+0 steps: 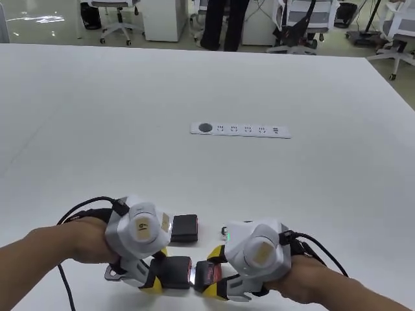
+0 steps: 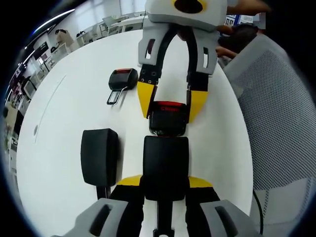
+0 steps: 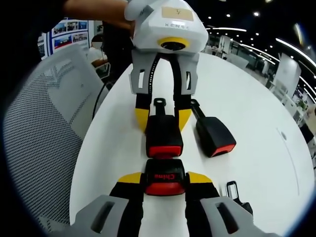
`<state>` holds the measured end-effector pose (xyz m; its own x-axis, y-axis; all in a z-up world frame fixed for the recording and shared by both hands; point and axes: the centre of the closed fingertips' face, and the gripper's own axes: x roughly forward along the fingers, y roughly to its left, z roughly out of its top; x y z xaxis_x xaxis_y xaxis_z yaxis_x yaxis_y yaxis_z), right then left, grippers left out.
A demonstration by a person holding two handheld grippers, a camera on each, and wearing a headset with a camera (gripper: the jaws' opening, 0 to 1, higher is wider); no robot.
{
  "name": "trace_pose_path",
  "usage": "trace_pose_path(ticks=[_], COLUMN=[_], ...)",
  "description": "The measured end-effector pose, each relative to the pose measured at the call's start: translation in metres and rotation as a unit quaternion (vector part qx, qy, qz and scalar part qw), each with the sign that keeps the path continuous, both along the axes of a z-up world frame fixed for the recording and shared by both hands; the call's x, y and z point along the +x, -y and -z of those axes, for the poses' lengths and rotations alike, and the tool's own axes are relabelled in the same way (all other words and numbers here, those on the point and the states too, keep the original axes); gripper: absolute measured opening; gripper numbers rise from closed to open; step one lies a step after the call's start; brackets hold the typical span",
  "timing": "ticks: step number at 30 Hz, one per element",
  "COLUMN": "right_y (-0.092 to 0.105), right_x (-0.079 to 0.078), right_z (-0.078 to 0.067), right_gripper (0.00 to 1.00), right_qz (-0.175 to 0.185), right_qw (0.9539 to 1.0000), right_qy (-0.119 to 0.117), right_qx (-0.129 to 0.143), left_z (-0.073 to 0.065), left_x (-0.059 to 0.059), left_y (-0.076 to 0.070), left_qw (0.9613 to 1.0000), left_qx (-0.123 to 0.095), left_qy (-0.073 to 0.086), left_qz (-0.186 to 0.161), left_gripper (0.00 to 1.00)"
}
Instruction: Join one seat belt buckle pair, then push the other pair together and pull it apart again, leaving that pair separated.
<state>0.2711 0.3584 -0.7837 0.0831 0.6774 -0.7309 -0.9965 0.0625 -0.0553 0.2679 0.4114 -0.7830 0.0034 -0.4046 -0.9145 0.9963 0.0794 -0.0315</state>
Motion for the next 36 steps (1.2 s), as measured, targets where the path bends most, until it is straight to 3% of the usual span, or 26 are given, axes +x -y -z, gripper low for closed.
trace_pose_path(ticks=[7,17,21,28,36], right_y=[0.005,0.01,0.015,0.026,0.034], right_x=[-0.004,-0.004,-0.003,-0.001,0.003], right_z=[-0.011,-0.013,-0.011,-0.018,-0.036], right_gripper=[0.29,0.31,0.34,0.38,0.44], right_qz=[-0.009,-0.016,-0.018,-0.018,-0.025], right_qw=[0.9999,0.9994,0.999,0.9984,0.998], right_qy=[0.007,0.008,0.01,0.01,0.021], right_qx=[-0.01,-0.028,-0.038,-0.052,-0.054], left_z=[0.0,-0.001,-0.002,-0.006,-0.021], left_x=[-0.001,-0.002,0.0,-0.006,-0.003], left_y=[0.001,0.002,0.001,-0.004,-0.009], left_qw=[0.9999,0.9997,0.9993,0.9993,0.9995], left_qx=[-0.001,0.011,0.015,0.021,0.023], left_qy=[0.002,0.01,0.027,0.023,0.022], left_qz=[0.014,0.019,0.02,0.018,0.006], left_gripper=[0.33,0.34,0.37,0.45,0.49])
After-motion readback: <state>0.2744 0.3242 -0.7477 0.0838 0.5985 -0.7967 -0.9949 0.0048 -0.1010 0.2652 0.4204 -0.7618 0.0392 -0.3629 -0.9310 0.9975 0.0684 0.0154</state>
